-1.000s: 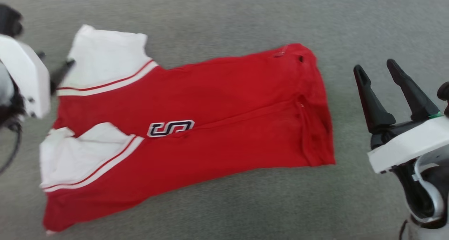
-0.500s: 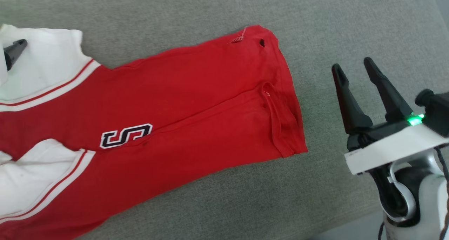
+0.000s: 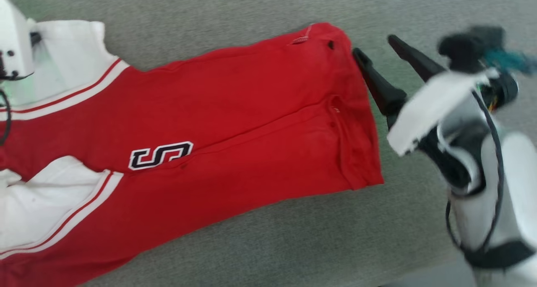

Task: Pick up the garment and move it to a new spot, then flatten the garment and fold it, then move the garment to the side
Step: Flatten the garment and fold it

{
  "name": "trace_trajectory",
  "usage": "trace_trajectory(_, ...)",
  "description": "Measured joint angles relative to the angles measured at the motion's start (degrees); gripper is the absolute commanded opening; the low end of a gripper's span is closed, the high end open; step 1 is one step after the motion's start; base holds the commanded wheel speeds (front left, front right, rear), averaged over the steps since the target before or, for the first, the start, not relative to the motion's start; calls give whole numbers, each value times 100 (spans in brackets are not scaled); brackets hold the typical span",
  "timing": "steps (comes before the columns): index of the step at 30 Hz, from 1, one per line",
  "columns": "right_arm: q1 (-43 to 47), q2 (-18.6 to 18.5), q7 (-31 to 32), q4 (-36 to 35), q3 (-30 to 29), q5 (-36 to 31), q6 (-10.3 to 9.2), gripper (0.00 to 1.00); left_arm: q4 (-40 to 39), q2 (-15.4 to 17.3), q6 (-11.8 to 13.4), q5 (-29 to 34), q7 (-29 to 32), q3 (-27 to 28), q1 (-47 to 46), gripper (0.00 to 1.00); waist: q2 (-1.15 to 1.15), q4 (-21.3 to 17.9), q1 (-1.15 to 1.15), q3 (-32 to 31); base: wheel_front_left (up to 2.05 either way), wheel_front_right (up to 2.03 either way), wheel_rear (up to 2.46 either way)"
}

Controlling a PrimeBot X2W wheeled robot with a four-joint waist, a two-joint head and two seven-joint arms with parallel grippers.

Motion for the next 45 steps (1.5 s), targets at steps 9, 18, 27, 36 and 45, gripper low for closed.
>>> trace_trajectory(9,-1642,-442,1222,1873,689,233,1,100,210,-499,-136,119,-66,-124,-292,0,0,407,0,68,0,0,0)
trace_trajectory(18,-2542,-537,2390,3051,1469,569,-1,0,499,-817,-296,120,-289,-156,-391,0,0,670,0,74,0,0,0)
trace_trajectory(27,-2473,-891,2034,3052,1521,731,3,0,556,-984,-509,121,-432,-234,-385,0,0,934,0,-185,0,0,0)
trace_trajectory(36,-1568,-1306,1389,2049,1079,719,2,0,-222,-843,-450,-12,-227,-253,-174,0,0,1277,0,-706,0,0,0)
trace_trajectory(45,-402,-1617,1394,771,471,567,2,0,-2048,-22,203,-237,-16,-222,671,0,0,1495,0,-1094,0,0,0)
